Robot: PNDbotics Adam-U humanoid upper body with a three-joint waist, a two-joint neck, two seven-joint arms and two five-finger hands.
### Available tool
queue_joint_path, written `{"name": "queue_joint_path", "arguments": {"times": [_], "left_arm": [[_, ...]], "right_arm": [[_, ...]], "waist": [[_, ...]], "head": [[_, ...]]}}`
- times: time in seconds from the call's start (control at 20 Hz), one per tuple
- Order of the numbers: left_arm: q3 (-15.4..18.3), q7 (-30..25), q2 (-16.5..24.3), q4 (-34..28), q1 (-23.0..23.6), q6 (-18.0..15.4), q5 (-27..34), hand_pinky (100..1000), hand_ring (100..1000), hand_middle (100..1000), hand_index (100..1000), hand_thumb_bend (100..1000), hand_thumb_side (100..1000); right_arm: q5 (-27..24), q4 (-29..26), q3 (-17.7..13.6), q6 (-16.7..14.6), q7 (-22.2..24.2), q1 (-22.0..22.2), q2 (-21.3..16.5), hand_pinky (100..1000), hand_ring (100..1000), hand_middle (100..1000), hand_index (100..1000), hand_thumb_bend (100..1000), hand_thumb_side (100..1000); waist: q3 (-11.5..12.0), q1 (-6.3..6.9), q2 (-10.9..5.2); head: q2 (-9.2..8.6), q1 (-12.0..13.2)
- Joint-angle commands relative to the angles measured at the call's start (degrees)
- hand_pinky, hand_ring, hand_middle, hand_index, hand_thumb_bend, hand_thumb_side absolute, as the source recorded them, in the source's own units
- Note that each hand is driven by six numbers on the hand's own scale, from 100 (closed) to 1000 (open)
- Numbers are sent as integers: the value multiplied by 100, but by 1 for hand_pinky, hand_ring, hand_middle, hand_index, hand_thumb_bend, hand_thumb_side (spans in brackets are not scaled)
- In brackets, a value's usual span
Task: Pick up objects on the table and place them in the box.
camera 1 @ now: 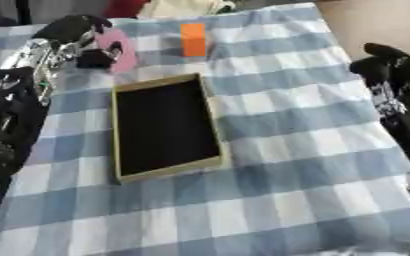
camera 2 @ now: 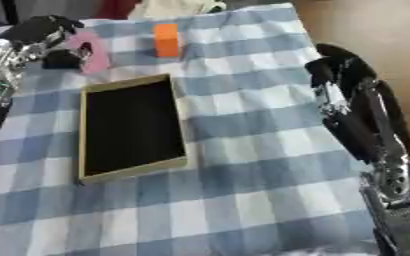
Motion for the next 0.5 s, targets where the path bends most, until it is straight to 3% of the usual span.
{"name": "queue_joint_path", "arguments": {"times": [0.05, 0.35, 0.5], "left_arm": [[57, -114, 211, -89, -79, -57, 124, 789, 775, 798, 960, 100, 922], [14, -237, 304, -199, -111, -170, 249, 798, 786, 810, 964, 100, 1000], [7, -330, 336, -216, -114, -238, 249, 798, 788, 813, 964, 163, 1000]], "right_arm": [[-24, -120, -23, -21, 11, -42, -106, 868, 772, 670, 874, 100, 714], [-25, -120, -24, -18, 13, -35, -116, 868, 773, 670, 875, 100, 712], [-29, -120, -22, -19, 18, -33, -116, 868, 773, 670, 875, 100, 713]], "waist": [[15, -20, -88], [27, -10, -117], [29, -12, -124]], "head": [[-21, -17], [-20, -17], [-28, -20]]}}
